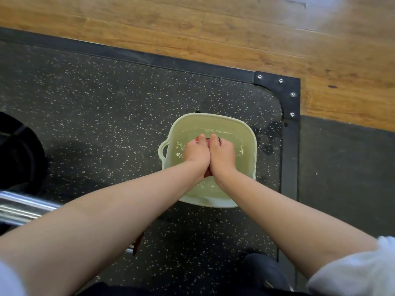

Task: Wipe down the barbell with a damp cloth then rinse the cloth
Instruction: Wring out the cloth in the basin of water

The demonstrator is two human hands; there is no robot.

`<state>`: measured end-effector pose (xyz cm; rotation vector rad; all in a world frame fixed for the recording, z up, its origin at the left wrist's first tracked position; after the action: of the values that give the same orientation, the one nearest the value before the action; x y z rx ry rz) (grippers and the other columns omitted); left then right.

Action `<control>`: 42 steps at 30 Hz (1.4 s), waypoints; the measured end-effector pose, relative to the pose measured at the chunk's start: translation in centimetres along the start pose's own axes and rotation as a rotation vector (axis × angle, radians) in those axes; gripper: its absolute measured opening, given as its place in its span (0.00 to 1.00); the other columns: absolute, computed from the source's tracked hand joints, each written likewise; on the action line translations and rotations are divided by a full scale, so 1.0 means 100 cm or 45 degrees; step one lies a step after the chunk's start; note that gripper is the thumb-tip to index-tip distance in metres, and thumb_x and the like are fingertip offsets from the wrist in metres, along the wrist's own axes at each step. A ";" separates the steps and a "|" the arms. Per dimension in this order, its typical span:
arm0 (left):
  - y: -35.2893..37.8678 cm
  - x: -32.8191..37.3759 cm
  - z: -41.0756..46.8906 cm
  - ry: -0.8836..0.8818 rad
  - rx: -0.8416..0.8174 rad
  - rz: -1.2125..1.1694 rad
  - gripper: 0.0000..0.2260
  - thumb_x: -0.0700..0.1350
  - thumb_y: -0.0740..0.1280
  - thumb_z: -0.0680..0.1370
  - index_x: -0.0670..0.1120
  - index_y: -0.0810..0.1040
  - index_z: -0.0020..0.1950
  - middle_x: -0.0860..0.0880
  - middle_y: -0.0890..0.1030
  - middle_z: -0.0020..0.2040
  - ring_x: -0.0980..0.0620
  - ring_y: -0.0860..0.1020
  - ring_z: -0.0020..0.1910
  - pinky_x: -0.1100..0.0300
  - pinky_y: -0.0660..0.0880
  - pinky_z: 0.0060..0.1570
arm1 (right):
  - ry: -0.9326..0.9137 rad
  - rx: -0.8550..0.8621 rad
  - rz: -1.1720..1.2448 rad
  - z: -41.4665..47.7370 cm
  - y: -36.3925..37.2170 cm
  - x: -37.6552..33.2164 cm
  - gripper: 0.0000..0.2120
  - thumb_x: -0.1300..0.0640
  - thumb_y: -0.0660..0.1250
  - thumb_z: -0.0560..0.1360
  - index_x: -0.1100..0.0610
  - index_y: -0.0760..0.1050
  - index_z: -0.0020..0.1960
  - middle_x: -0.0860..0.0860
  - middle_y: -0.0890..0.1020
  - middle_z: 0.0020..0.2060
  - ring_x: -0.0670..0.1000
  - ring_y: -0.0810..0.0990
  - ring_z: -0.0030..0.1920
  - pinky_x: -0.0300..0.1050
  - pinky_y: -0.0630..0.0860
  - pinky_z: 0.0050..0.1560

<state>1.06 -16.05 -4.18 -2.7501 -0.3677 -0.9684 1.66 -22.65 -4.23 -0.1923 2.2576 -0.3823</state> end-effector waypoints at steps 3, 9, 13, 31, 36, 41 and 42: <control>-0.001 -0.002 0.005 -0.003 0.016 0.034 0.17 0.50 0.52 0.83 0.47 0.74 0.41 0.46 0.77 0.40 0.47 0.72 0.33 0.64 0.70 0.26 | 0.009 -0.004 -0.041 0.002 0.001 0.000 0.19 0.54 0.56 0.80 0.64 0.78 0.40 0.62 0.82 0.38 0.64 0.80 0.42 0.60 0.79 0.47; 0.000 -0.007 0.008 -0.053 -0.029 0.024 0.16 0.48 0.52 0.83 0.47 0.75 0.42 0.45 0.77 0.41 0.46 0.73 0.35 0.65 0.70 0.22 | 0.058 -0.011 0.049 0.001 0.000 0.005 0.18 0.54 0.55 0.81 0.55 0.75 0.35 0.54 0.79 0.33 0.57 0.77 0.38 0.57 0.79 0.50; -0.001 -0.012 0.010 -0.125 -0.054 -0.050 0.11 0.52 0.56 0.82 0.48 0.74 0.53 0.47 0.79 0.46 0.46 0.77 0.41 0.56 0.78 0.38 | 0.164 -0.033 0.265 -0.004 0.000 0.012 0.15 0.53 0.56 0.81 0.53 0.76 0.39 0.52 0.82 0.38 0.55 0.80 0.41 0.51 0.79 0.48; -0.039 0.014 0.015 -0.182 -0.865 0.268 0.10 0.46 0.70 0.73 0.45 0.74 0.52 0.49 0.79 0.39 0.55 0.77 0.31 0.64 0.75 0.33 | -0.700 -0.361 -0.501 0.009 -0.036 -0.001 0.42 0.76 0.60 0.66 0.43 0.61 0.71 0.49 0.67 0.65 0.49 0.65 0.67 0.42 0.65 0.65; -0.036 0.019 0.003 -0.173 -1.059 0.528 0.12 0.33 0.68 0.74 0.44 0.72 0.55 0.47 0.79 0.41 0.54 0.79 0.34 0.63 0.77 0.33 | -0.956 -0.607 -0.781 0.004 -0.017 0.004 0.38 0.66 0.70 0.69 0.48 0.62 0.74 0.52 0.64 0.71 0.54 0.65 0.70 0.48 0.66 0.68; -0.033 0.017 0.010 -0.100 -1.053 0.651 0.16 0.33 0.72 0.70 0.43 0.75 0.55 0.46 0.82 0.45 0.50 0.80 0.43 0.53 0.77 0.50 | -1.022 -0.461 -0.968 0.002 -0.020 -0.001 0.22 0.61 0.68 0.71 0.57 0.71 0.64 0.52 0.76 0.56 0.53 0.71 0.55 0.47 0.69 0.55; -0.033 0.018 0.009 -0.078 -1.079 0.709 0.14 0.33 0.73 0.70 0.43 0.76 0.52 0.47 0.82 0.43 0.50 0.80 0.42 0.52 0.77 0.50 | -0.991 -0.425 -0.994 0.001 -0.021 -0.002 0.20 0.61 0.68 0.71 0.58 0.72 0.63 0.52 0.76 0.55 0.52 0.70 0.54 0.47 0.69 0.54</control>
<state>1.97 -12.43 -3.34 -3.2602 0.9789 -1.0267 1.89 -24.60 -3.49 -1.1917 1.3806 -0.2520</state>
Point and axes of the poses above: each hand's wrist, its own z-axis towards the middle knuckle, its own y-axis out of the palm, x = y × z, the point moved 3 cm from there along z, towards the middle knuckle
